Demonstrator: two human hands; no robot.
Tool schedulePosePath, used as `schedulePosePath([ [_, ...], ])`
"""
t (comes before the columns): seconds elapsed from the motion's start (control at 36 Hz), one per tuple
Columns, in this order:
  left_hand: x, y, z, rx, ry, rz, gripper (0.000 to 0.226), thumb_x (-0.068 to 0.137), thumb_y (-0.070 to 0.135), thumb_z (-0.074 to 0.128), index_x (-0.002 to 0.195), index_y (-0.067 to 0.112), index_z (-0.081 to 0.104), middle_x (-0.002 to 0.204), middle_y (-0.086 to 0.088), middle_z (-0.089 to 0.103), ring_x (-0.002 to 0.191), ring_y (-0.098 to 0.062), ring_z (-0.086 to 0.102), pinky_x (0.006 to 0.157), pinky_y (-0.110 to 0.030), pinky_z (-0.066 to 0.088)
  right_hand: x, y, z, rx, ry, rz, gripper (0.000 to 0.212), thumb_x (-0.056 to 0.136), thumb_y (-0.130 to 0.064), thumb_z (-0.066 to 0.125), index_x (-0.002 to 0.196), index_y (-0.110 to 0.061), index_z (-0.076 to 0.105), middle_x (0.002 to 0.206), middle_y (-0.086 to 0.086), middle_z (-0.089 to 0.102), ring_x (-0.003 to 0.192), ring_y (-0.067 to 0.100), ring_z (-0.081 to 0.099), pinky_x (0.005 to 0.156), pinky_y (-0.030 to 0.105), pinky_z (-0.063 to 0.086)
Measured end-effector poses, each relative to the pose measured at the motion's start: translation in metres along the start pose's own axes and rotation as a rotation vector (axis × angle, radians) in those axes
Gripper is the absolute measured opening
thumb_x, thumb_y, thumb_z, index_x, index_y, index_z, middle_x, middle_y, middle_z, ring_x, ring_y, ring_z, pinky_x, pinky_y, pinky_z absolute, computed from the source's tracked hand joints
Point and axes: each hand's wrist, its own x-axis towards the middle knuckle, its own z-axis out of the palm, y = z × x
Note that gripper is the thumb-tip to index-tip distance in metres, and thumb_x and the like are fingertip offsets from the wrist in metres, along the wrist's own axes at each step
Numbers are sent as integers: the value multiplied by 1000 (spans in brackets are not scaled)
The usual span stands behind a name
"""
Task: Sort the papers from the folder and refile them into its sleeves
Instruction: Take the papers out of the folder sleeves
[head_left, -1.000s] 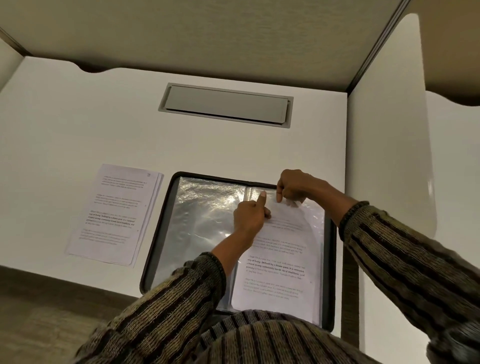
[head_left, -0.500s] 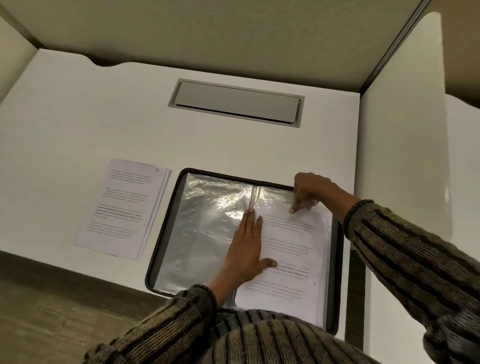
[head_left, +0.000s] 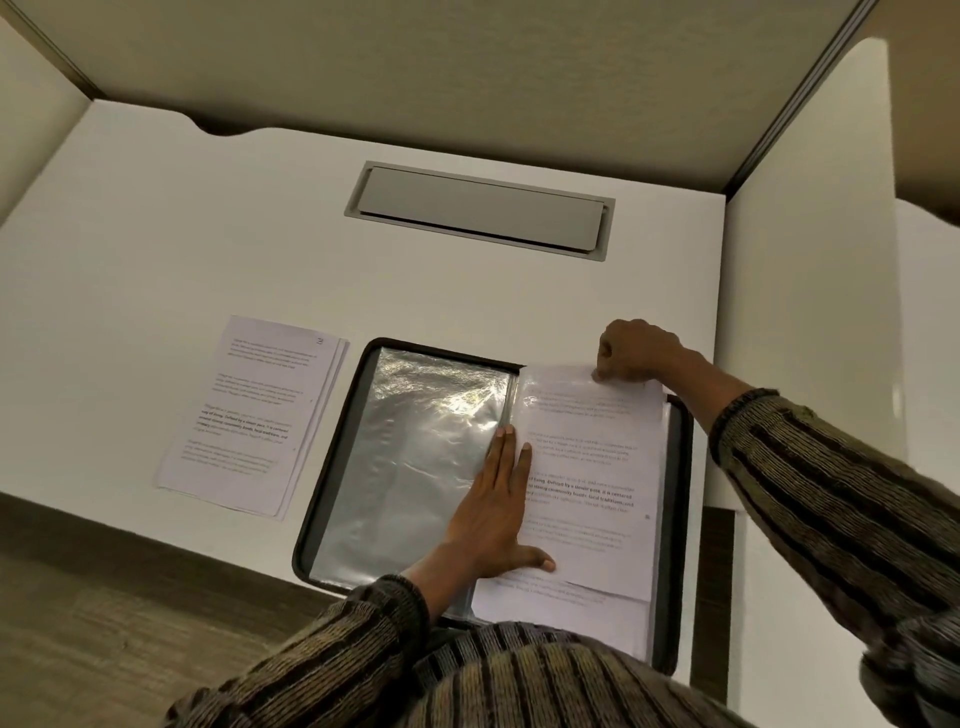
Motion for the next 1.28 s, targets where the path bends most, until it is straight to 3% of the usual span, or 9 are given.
schedulePosePath([
  [0.19,-1,2,-3,35,-17,-11,161,68,84,77,161,7,-29,163,-13,-47,154,-32,-39,132,-55,2,1,11,8,117,284,47,30,94,-44,74,106,-17,65,108,6,66,100,31,63,80,37,43],
  [0.31,-1,3,-3,44,-20,-17,161,68,83,78,161,7,-28,163,-13,-47,154,-32,-39,132,-55,2,-1,20,4,214,195,94,52,76,-49,91,109,-21,63,105,-3,55,98,21,52,82,35,41],
  [0.42,-1,4,-4,53,-22,-14,161,68,84,77,162,6,-27,163,-14,-46,154,-33,-39,132,-55,2,1,28,2,157,83,149,55,63,-37,100,108,-18,74,109,0,66,99,23,61,82,36,49],
  [0.58,-1,4,-4,58,-33,-9,159,69,85,76,162,6,-26,162,-14,-47,153,-33,-40,132,-55,0,1,32,-7,312,332,166,47,73,-29,93,114,-14,74,119,9,70,107,31,67,84,36,53],
  [0.69,-1,6,-4,63,-36,-16,159,70,83,77,161,5,-27,161,-15,-48,152,-33,-41,132,-54,-2,-3,29,-18,392,592,109,26,85,-24,83,108,-13,75,110,11,75,99,32,69,75,33,51],
  [1.0,-2,10,-1,74,-20,-22,157,72,79,78,161,6,-28,162,-15,-48,152,-34,-41,132,-52,-4,-30,14,-59,550,980,-113,19,83,-33,80,91,-18,74,97,1,75,89,21,68,72,36,54],
  [1.08,-2,10,1,66,-21,-23,157,72,79,78,161,7,-29,161,-14,-49,152,-33,-42,132,-51,-6,-43,10,-68,611,1028,-230,20,83,-33,81,87,-16,73,90,-3,75,83,15,68,72,33,54],
  [1.17,-2,9,2,44,-17,-24,158,71,82,76,160,9,-31,161,-13,-50,151,-32,-43,132,-51,-6,-62,5,-73,653,1033,-324,22,85,-33,82,88,-12,75,89,-5,76,80,9,67,72,19,50],
  [1.28,-6,9,1,-62,36,-28,155,73,85,72,161,10,-30,162,-8,-49,153,-26,-41,133,-51,-1,-83,0,-68,642,1030,-437,18,87,-27,84,89,-11,77,88,-5,76,82,9,70,77,28,56],
])
